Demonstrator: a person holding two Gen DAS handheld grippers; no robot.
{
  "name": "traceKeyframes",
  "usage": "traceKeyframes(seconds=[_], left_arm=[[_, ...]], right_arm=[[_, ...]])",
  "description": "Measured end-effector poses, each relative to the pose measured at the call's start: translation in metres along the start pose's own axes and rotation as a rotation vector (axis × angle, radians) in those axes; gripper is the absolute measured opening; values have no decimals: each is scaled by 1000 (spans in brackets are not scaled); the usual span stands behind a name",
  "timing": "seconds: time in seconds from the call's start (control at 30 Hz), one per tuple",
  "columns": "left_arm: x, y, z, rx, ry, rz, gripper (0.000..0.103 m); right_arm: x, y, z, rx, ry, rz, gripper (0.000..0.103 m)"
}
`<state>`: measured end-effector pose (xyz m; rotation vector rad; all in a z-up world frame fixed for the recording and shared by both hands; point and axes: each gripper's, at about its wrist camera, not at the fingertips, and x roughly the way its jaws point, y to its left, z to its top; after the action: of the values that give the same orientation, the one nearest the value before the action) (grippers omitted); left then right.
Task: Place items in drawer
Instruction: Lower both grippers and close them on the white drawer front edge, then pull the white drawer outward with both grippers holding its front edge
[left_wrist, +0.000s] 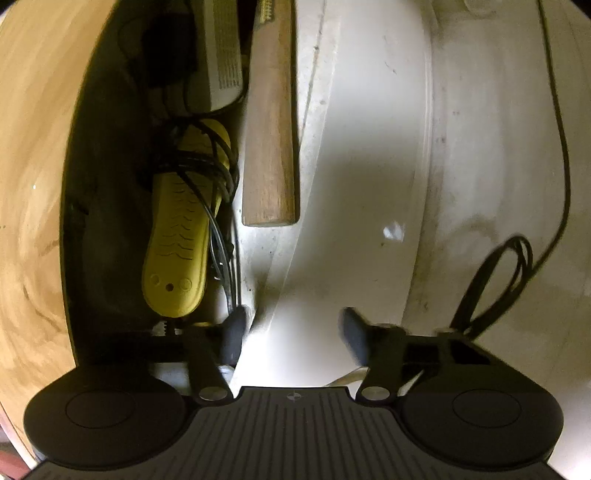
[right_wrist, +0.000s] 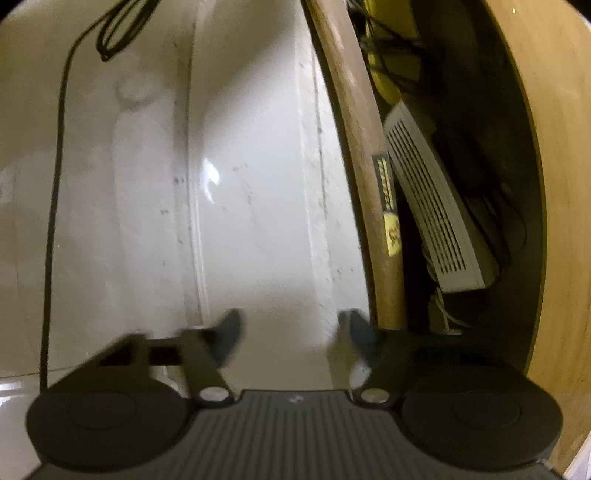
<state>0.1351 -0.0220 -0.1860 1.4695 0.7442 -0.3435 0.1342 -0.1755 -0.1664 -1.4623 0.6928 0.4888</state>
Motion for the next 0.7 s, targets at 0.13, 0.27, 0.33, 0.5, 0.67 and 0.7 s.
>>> traceKeyframes(seconds=[0.13, 0.27, 0.33, 0.5, 0.67, 0.7], left_arm=[[1, -2, -2, 30, -1, 17, 36], [1, -3, -2, 27, -3, 17, 35], [-2, -1, -2, 13, 0, 11, 35], [-9, -4, -3, 7, 1, -2, 35], [-19, -4, -4, -3, 4, -24, 34], [-22, -5, -4, -5, 5, -28, 34]], right_arm=[[0, -5, 3, 21, 15, -7, 36], [-2, -6, 6, 36, 24, -3, 36], [-4, -9, 6, 41, 26, -1, 35], [-10, -11, 5, 28, 28, 8, 35], [-22, -6, 4, 14, 29, 18, 34], [-24, -5, 3, 10, 30, 20, 34]])
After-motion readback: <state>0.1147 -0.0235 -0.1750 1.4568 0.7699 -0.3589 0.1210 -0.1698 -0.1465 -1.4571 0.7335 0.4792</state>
